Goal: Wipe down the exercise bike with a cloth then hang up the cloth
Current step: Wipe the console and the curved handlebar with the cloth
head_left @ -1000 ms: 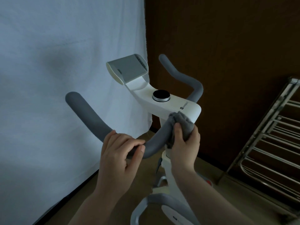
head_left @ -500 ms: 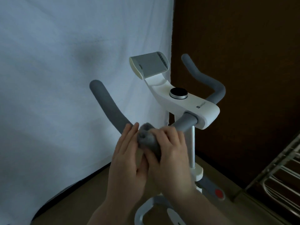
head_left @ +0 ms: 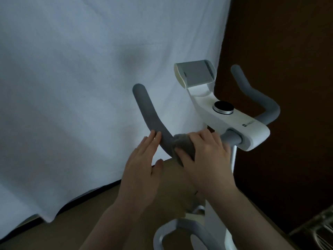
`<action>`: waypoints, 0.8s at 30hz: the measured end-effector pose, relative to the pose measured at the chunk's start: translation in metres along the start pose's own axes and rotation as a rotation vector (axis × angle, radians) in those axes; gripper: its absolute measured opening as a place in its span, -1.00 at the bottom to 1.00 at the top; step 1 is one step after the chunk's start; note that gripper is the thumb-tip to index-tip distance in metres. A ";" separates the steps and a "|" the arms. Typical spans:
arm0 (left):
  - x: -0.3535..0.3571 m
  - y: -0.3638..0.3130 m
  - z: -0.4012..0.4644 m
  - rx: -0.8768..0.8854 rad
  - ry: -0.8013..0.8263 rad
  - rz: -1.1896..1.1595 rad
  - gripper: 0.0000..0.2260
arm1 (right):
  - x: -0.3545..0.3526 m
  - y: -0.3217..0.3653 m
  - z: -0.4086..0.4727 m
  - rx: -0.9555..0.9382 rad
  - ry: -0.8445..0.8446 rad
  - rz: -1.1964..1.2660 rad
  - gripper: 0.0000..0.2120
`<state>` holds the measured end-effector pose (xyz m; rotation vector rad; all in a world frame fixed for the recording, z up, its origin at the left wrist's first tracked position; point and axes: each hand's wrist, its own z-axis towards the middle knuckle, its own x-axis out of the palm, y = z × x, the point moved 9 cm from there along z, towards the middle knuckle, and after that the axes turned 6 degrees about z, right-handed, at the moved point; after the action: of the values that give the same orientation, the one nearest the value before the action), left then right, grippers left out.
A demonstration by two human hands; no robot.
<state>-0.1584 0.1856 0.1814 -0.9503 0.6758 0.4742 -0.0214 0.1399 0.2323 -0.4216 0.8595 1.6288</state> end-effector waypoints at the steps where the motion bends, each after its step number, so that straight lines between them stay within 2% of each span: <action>1: -0.001 0.001 -0.001 0.015 0.016 0.009 -0.43 | -0.005 0.001 -0.006 -0.014 -0.006 -0.041 -0.74; 4: -0.003 0.005 0.002 0.019 0.009 0.005 -0.47 | -0.002 0.007 -0.001 -0.004 -0.035 -0.070 -0.79; 8: -0.003 0.009 0.006 -0.020 -0.103 -0.042 -0.52 | 0.012 0.016 0.023 0.002 -0.069 -0.082 -0.76; 12: -0.012 0.017 0.017 0.083 -0.203 -0.062 -0.58 | 0.000 0.009 0.003 -0.013 -0.014 -0.130 -0.67; 14: -0.013 0.025 0.028 0.100 -0.188 -0.098 -0.61 | 0.005 0.012 0.003 0.009 -0.011 -0.160 -0.73; 17: -0.015 0.034 0.043 0.140 -0.184 -0.129 -0.67 | 0.031 0.034 0.027 0.028 -0.039 -0.175 -0.70; 21: -0.017 0.044 0.062 0.234 -0.162 -0.079 -0.65 | 0.045 0.036 0.039 0.056 -0.007 -0.155 -0.72; 24: -0.027 0.052 0.075 0.319 -0.144 -0.069 -0.66 | 0.031 0.031 0.021 0.107 0.014 -0.129 -0.64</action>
<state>-0.1875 0.2743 0.2005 -0.6297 0.5657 0.3568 -0.0546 0.1753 0.2338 -0.4053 0.9067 1.4565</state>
